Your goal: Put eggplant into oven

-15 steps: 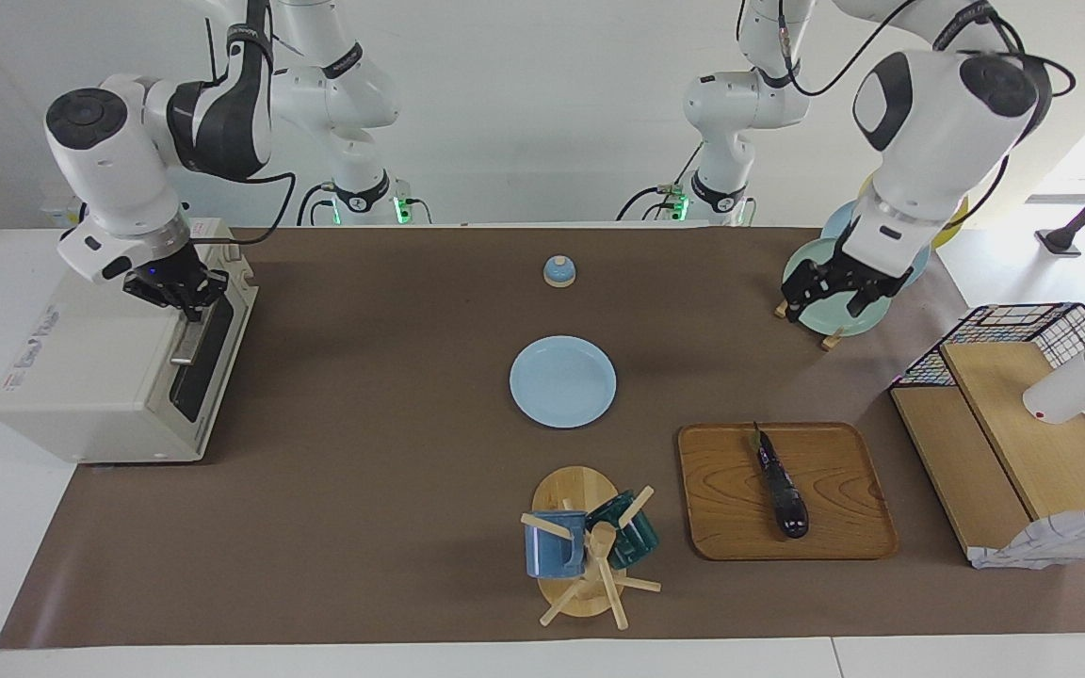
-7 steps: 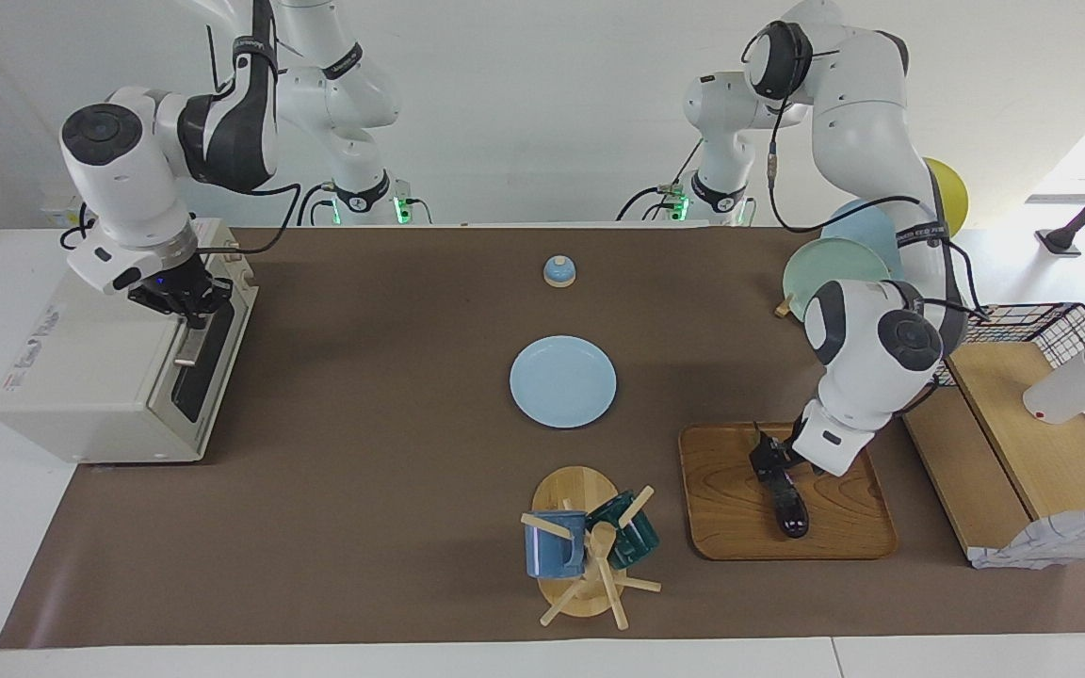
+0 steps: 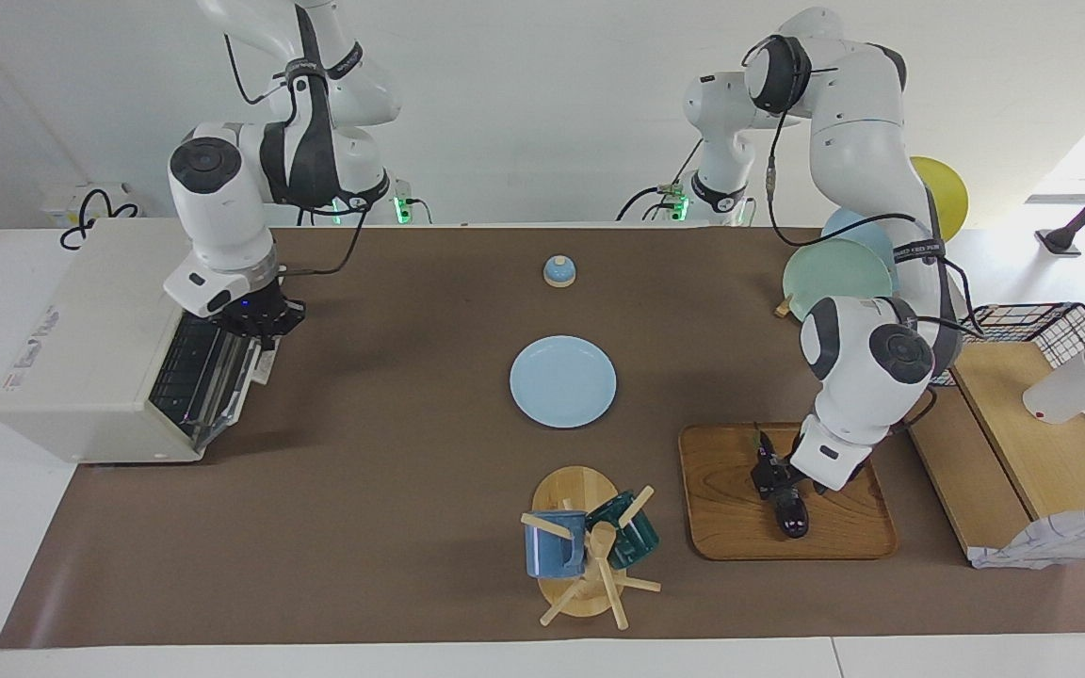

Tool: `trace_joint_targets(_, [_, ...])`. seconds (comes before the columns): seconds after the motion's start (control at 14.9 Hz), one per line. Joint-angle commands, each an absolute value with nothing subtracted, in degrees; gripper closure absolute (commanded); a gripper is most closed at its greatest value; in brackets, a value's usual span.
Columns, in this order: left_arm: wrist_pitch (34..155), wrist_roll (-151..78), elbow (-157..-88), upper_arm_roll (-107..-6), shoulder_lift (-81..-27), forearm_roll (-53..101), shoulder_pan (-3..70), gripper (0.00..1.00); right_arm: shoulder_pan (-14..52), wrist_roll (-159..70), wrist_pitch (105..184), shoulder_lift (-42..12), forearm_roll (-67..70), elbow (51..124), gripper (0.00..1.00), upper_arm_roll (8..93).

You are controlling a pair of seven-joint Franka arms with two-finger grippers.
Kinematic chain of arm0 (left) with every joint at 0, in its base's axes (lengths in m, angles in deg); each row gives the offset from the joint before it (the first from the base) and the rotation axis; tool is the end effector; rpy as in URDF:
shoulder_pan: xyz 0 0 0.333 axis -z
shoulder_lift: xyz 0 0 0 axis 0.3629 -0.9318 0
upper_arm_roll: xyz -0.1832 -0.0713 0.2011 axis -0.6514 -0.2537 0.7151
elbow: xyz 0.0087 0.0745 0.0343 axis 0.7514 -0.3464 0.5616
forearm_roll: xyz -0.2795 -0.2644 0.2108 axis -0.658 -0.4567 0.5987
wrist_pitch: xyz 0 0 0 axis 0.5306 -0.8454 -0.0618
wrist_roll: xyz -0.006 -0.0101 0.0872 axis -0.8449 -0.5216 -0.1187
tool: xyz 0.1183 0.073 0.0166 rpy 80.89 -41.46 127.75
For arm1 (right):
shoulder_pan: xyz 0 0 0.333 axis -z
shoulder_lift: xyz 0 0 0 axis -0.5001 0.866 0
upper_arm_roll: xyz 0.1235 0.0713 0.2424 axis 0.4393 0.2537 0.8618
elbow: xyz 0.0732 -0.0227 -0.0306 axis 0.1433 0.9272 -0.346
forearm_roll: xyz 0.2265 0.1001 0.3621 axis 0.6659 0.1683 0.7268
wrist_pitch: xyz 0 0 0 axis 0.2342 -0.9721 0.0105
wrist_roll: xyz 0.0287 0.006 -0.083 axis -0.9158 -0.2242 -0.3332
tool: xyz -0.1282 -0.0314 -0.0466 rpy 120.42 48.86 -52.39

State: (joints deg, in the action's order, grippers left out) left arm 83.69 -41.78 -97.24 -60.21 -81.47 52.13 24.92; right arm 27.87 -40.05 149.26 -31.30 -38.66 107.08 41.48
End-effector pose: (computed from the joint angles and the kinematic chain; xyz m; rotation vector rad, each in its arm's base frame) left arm 0.7411 -0.1219 0.2303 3.0929 -0.0168 0.1725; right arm 0.5753 -0.0055 0.3163 2.9950 0.2424 -0.0082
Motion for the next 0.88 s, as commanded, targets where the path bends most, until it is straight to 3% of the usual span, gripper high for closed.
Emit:
trace_joint_targets(0.0, [87.1,-42.2,-100.3,-59.9,-80.5,53.3,25.2,0.16,29.7,-40.5,156.5,-28.0,-38.6,109.6,1.0,40.5])
trace_joint_targets(0.13, [87.2,-42.2,-100.4,-60.0,-80.5,53.4,25.1,0.33,29.7,-40.5,159.8,-27.6,-37.5,111.6,1.0,40.4])
trace_joint_targets(0.34, [85.1,-42.2,-99.4,-60.0,-80.5,52.7,25.2,1.0,29.7,-38.6,162.8,-26.0,-35.3,113.5,1.0,40.5])
trace_joint_targets(0.54, [78.0,-41.8,-95.4,-60.3,-80.2,50.0,25.2,1.0,28.2,-35.2,163.6,-24.2,-35.1,113.6,1.0,40.5])
trace_joint_targets(0.81, [68.7,-38.7,-96.6,-60.3,-70.3,45.0,25.8,1.0,27.8,-34.1,164.4,-22.8,-34.3,113.7,1.0,40.6])
